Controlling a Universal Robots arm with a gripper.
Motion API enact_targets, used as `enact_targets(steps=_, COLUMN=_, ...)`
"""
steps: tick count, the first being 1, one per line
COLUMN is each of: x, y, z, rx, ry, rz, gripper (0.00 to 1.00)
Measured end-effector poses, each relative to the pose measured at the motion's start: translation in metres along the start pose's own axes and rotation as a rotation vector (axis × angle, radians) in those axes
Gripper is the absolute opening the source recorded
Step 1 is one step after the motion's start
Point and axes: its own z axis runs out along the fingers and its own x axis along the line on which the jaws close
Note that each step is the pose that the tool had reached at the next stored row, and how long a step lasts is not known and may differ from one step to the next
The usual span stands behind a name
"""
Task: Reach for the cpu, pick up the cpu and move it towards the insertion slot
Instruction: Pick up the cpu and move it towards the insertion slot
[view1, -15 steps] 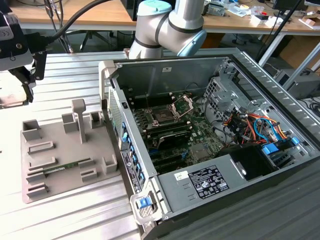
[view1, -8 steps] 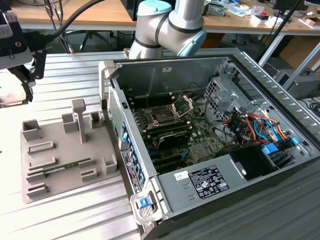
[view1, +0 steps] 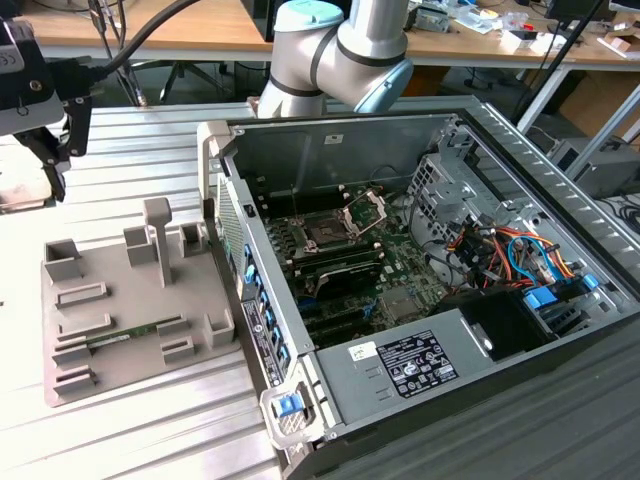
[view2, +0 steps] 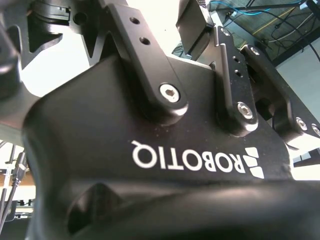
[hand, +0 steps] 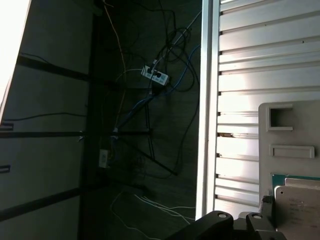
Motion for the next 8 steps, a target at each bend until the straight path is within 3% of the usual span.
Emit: enact_targets(steps=8, x=0.0, y=0.0001, z=-0.0029, rx=0.0, ry=0.0, rz=0.0, gripper=0.55)
